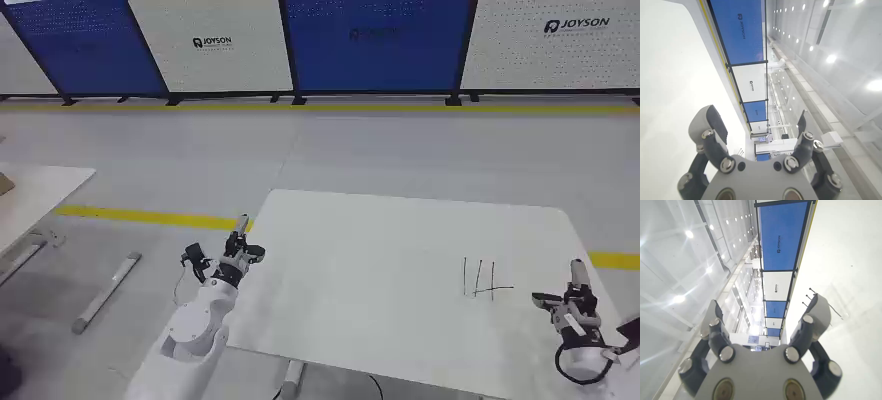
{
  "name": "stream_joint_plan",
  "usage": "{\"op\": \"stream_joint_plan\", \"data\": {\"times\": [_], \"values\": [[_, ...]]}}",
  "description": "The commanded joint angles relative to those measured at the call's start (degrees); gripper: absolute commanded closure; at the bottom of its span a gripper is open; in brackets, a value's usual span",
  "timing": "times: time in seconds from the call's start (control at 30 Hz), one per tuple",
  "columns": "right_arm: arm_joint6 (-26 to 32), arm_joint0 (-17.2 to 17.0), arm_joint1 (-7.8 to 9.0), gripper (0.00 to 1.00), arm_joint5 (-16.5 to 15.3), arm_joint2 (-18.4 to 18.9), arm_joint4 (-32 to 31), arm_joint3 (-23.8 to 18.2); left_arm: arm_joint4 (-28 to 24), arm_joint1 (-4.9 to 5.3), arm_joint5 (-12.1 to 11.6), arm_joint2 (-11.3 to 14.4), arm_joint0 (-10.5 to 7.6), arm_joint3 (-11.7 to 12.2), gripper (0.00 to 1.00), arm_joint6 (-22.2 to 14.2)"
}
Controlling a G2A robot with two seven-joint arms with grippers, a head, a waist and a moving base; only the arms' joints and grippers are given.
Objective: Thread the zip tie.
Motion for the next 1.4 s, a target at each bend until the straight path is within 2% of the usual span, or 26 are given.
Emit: {"op": "stream_joint_plan", "data": {"times": [0.0,0.03,0.07,0.1,0.13,0.17,0.2,0.23,0.27,0.3,0.33,0.37,0.4,0.5,0.63,0.73,0.8,1.13,1.2,1.27,1.3,1.37], "values": [[0.0,0.0,0.00,0.22,0.0,0.0,0.0,0.0,0.0,0.00,0.0,0.0,0.00,0.0,0.00,0.0],[0.0,0.0,0.00,0.22,0.0,0.0,0.0,0.0,0.0,0.00,0.0,0.0,0.00,0.0,0.00,0.0],[0.0,0.0,0.00,0.00,0.0,0.0,0.0,0.0,0.0,0.00,0.0,0.0,0.00,0.0,0.22,0.0],[0.0,0.0,0.00,0.22,0.0,0.0,0.0,0.0,0.0,0.00,0.0,0.0,0.00,0.0,0.22,0.0],[0.0,0.0,0.00,0.22,0.0,0.0,0.0,0.0,0.0,0.00,0.0,0.0,0.00,0.0,0.00,0.0],[0.0,0.0,0.00,0.00,0.0,0.0,0.0,0.0,0.0,0.00,0.0,0.0,0.00,0.0,0.00,0.0],[0.0,0.0,0.00,0.22,0.0,0.0,0.0,0.0,0.0,0.00,0.0,0.0,0.00,0.0,0.22,0.0],[0.0,0.0,0.00,0.00,0.0,0.0,0.0,0.0,0.0,0.00,0.0,0.0,0.00,0.0,0.22,0.0],[0.0,0.0,0.00,0.22,0.0,0.0,0.0,0.0,0.0,0.00,0.0,0.0,0.00,0.0,0.00,0.0],[0.0,0.0,0.00,0.22,0.0,0.0,0.0,0.0,0.0,0.00,0.0,0.0,0.00,0.0,0.22,0.0],[0.0,0.0,0.00,0.22,0.0,0.0,0.0,0.0,0.0,0.00,0.0,0.0,0.00,0.0,0.00,0.0],[0.5,0.0,0.03,0.00,0.3,-0.1,-0.3,0.0,0.0,0.00,0.0,0.0,0.00,0.0,0.00,0.0],[1.6,0.1,0.10,0.00,1.0,-0.1,-0.8,-0.1,0.0,0.00,0.0,0.0,0.00,0.0,0.00,0.0],[7.2,0.3,0.55,0.00,3.1,1.7,-2.0,-0.8,0.0,0.00,0.0,0.0,0.00,0.0,0.00,0.0],[16.6,0.1,1.43,0.00,5.7,5.9,-3.4,-1.8,0.0,0.00,0.0,0.0,0.00,0.0,0.00,0.0],[27.6,1.7,2.48,0.00,9.3,8.9,-5.5,-1.9,0.0,0.00,0.0,0.0,0.00,0.0,0.00,0.0],[32.9,2.7,3.16,0.00,10.3,10.3,-9.0,-2.0,0.0,0.00,0.0,0.0,0.00,0.0,0.00,0.0],[33.2,2.9,3.25,0.00,10.5,10.6,-9.6,-1.9,0.0,0.00,0.0,0.0,0.00,0.0,0.00,0.0],[39.9,3.3,3.52,0.00,11.2,7.8,-10.9,-1.4,0.0,0.00,0.0,0.0,0.00,0.0,0.00,0.0],[43.9,7.0,4.11,0.00,11.6,8.1,-13.9,1.3,0.0,0.00,0.0,0.0,0.00,0.0,0.00,0.0],[46.3,9.0,4.40,0.00,11.7,8.9,-13.4,3.1,0.0,0.00,0.0,0.0,0.00,0.0,0.00,0.0],[50.5,10.9,5.01,0.00,11.3,9.7,-15.8,4.2,0.0,0.00,0.0,0.0,0.00,0.0,0.00,0.0]]}}
